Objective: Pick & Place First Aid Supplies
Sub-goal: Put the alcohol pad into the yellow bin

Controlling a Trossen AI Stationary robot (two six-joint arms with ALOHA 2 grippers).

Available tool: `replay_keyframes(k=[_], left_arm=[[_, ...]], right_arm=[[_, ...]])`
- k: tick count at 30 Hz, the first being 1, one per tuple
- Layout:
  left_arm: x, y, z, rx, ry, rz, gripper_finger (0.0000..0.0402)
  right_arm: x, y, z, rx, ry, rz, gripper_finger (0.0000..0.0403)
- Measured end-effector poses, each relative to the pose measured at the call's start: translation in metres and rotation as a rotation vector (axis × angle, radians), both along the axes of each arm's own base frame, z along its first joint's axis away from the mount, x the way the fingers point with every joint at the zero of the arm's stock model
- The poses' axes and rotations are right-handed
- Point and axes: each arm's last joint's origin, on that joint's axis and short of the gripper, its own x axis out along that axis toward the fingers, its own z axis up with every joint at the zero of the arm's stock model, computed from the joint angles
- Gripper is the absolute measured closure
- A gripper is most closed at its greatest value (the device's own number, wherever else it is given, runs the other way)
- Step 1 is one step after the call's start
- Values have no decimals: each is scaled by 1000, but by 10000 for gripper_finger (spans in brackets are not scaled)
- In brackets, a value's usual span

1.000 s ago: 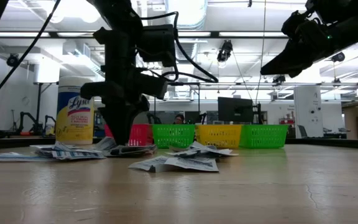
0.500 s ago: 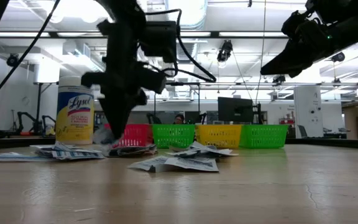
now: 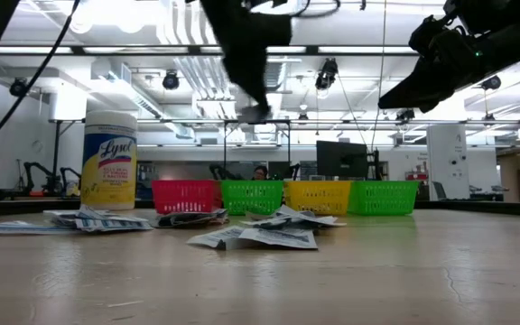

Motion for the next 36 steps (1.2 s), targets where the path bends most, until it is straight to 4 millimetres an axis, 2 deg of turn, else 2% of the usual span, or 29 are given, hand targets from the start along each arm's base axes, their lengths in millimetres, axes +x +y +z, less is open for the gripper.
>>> replay_keyframes(k=[3, 8, 13, 17, 23, 31, 36], left_arm=[[9, 12, 14, 29, -145, 14, 401], [22, 37, 26, 55, -382, 93, 401], [31, 61, 24, 106, -534, 348, 401], [37, 72, 12, 102, -576, 572, 401], [49, 78, -12, -23, -606, 742, 401], [63, 83, -37, -104, -593, 858, 401], [70, 84, -59, -127, -552, 898, 401]], right_arm=[[0, 0, 0, 0, 0, 0, 293], [0, 0, 0, 0, 0, 0, 300], [0, 0, 0, 0, 0, 0, 307], [0, 0, 0, 0, 0, 1, 310], [0, 0, 0, 0, -1, 0, 303], [0, 0, 0, -1, 0, 0, 296], [0, 0, 0, -3, 0, 0, 302]])
